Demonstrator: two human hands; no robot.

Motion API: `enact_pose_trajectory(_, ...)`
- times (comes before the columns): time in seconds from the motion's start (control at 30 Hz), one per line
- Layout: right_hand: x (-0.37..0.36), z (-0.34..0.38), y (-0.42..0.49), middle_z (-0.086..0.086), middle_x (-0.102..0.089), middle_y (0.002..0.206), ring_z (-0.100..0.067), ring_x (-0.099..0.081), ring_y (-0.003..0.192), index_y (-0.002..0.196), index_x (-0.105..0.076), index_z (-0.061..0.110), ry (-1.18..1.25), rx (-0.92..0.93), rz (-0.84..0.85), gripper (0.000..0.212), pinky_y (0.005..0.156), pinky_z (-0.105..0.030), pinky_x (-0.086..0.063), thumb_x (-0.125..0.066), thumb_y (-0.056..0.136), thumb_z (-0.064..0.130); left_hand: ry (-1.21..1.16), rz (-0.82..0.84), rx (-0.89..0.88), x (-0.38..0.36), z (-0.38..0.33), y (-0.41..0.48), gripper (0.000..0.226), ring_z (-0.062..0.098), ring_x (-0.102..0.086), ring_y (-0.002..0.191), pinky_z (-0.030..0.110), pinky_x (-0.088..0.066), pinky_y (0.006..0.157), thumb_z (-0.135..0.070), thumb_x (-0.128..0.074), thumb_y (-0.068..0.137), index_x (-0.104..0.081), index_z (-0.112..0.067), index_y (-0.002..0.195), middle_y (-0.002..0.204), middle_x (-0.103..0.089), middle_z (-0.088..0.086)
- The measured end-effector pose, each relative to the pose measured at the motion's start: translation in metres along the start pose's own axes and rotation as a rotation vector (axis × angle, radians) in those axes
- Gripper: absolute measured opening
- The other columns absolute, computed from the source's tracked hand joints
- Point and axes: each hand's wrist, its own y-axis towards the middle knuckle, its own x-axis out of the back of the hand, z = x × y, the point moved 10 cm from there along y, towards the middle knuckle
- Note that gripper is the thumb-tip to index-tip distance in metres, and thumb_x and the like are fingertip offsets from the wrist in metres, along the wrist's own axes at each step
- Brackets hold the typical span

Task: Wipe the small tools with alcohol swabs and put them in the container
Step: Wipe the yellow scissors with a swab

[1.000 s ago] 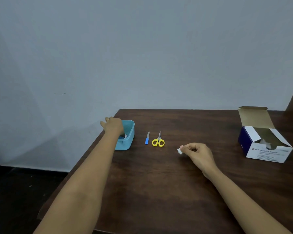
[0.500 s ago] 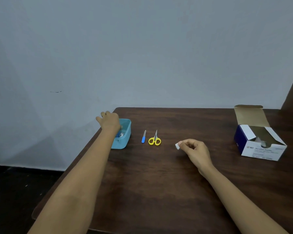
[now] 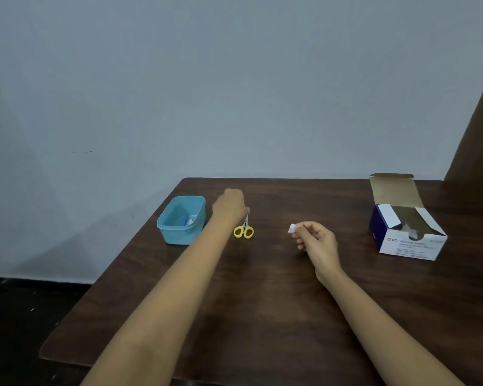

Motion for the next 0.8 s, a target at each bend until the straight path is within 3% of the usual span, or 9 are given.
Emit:
enact_pose_trajectory(0.17,0.003,-0.002,0.003,-0.002,-0.066,0.071,-0.001,-0.059,0.060,0.089,-0.069,-0.002,0.055,-0.028,-0.005,0.009,0.058,-0.019,-0.047,-0.064,0.086,0.005,0.123,0.069,0.031,-0.033,-0.005,-0.011,0.028,0.029,-0.061,0.103,0.033,-0.049,0.078,-0.025,-0.059,0.093,-0.060,-0.005,0.112,0.113,-0.062,0.011)
enact_pose_trajectory(0.33,0.003,-0.004,0.003,-0.001,-0.067,0.070,-0.009,-0.055,0.063,0.083,-0.070,0.005,0.061,-0.038,0.010,0.007,0.061,-0.022,-0.048,-0.064,0.086,0.004,0.163,0.107,0.074,-0.048,-0.002,-0.014,0.028,0.025,-0.062,0.102,0.031,-0.050,0.078,-0.020,-0.060,0.093,-0.058,-0.008,0.118,0.112,-0.062,0.009)
enact_pose_trajectory(0.57,0.006,-0.006,0.004,-0.006,-0.067,0.076,-0.010,-0.056,0.062,0.089,-0.068,0.008,0.074,-0.057,0.008,0.015,0.061,-0.020,-0.049,-0.061,0.085,-0.004,0.064,0.180,0.140,-0.058,0.003,-0.013,0.037,0.031,-0.058,0.110,0.039,-0.049,0.094,-0.020,-0.063,0.088,-0.055,-0.006,0.121,0.118,-0.060,0.012)
enact_pose_trajectory(0.8,0.011,-0.011,0.006,-0.005,-0.066,0.078,-0.012,-0.059,0.069,0.087,-0.074,0.012,0.137,-0.105,-0.023,0.020,0.066,-0.022,-0.052,-0.062,0.083,-0.005,0.080,0.261,0.123,-0.064,-0.005,-0.017,0.034,0.035,-0.053,0.113,0.039,-0.046,0.095,-0.010,-0.053,0.089,-0.055,-0.004,0.122,0.121,-0.055,0.014)
